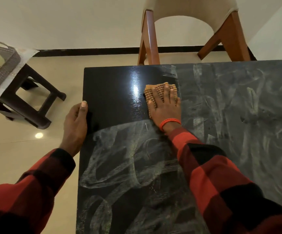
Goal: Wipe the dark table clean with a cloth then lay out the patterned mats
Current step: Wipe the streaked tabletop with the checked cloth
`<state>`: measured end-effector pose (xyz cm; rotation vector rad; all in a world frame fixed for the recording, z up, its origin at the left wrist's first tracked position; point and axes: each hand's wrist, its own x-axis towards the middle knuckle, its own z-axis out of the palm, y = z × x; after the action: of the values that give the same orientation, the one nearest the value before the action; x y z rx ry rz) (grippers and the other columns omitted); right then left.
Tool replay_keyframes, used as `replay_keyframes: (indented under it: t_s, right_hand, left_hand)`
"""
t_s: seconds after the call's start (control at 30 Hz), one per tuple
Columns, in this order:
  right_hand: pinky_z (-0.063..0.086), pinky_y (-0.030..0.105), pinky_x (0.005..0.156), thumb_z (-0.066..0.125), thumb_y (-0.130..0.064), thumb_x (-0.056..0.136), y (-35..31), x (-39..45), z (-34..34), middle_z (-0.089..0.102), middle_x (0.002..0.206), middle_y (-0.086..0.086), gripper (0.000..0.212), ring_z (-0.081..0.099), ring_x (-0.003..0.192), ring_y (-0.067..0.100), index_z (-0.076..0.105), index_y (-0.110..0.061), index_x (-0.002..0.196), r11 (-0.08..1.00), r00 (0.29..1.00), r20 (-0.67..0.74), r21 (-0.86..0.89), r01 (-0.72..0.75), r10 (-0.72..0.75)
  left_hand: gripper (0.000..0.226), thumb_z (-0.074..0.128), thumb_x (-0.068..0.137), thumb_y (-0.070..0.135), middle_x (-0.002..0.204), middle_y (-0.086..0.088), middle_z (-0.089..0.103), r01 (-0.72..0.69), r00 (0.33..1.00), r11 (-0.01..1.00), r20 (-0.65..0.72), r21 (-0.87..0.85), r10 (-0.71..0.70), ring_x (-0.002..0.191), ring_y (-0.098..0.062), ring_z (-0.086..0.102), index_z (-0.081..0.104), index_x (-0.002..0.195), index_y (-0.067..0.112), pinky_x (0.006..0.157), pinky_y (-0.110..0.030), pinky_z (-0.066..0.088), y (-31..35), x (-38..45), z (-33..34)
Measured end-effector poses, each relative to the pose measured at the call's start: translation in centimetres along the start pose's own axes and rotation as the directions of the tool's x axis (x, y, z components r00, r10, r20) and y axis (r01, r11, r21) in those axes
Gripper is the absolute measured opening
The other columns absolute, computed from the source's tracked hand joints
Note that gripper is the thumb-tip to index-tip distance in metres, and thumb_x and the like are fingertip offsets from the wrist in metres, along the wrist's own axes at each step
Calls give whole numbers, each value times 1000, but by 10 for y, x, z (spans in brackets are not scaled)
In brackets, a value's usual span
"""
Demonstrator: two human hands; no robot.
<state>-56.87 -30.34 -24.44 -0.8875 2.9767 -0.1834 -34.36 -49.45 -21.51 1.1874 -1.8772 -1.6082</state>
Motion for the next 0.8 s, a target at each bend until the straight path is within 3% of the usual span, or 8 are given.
replay_keyframes:
  t_s: [0.17,0.33,0.43,0.57,0.8]
  right_hand:
    - [12,59,120,33,-51,99,38,-3,-4,4,167,12,61,5,152,36,18,-40,157,997,997,-3,-5,-82,82]
    - [11,60,119,30,-52,98,38,0,1,2,167,11,62,5,152,38,15,-39,157,997,997,-4,-5,-74,74]
    - [11,60,120,27,-51,98,33,1,3,0,167,10,62,6,152,38,14,-38,157,995,995,6,-12,-101,101]
    - [13,60,119,30,-52,98,-6,-11,7,4,167,11,62,8,151,39,17,-38,157,999,999,-1,-24,-34,34]
    - [11,59,117,34,-57,92,-118,-62,23,10,166,13,64,13,150,39,28,-39,154,985,986,-12,49,166,-166]
  left_hand:
    - [51,36,102,59,114,18,59,-30,998,999,-45,24,31,112,-9,57,55,129,20,95,-31,46,-5,-1,3]
    - [53,41,96,67,123,13,63,-20,1000,998,-1,-54,20,117,-7,58,57,126,27,94,-27,44,-10,-1,-7]
    - [39,44,96,65,120,17,63,-7,1000,995,26,-97,10,117,-4,58,61,117,37,94,-25,44,-8,-1,-11]
    - [27,42,101,56,114,24,63,5,999,991,38,-133,0,114,1,58,60,110,39,96,-22,42,-1,-6,-11]
    - [27,37,104,52,129,20,54,-16,999,984,-30,-175,11,128,-8,51,55,119,38,110,-28,38,-19,-27,-28]
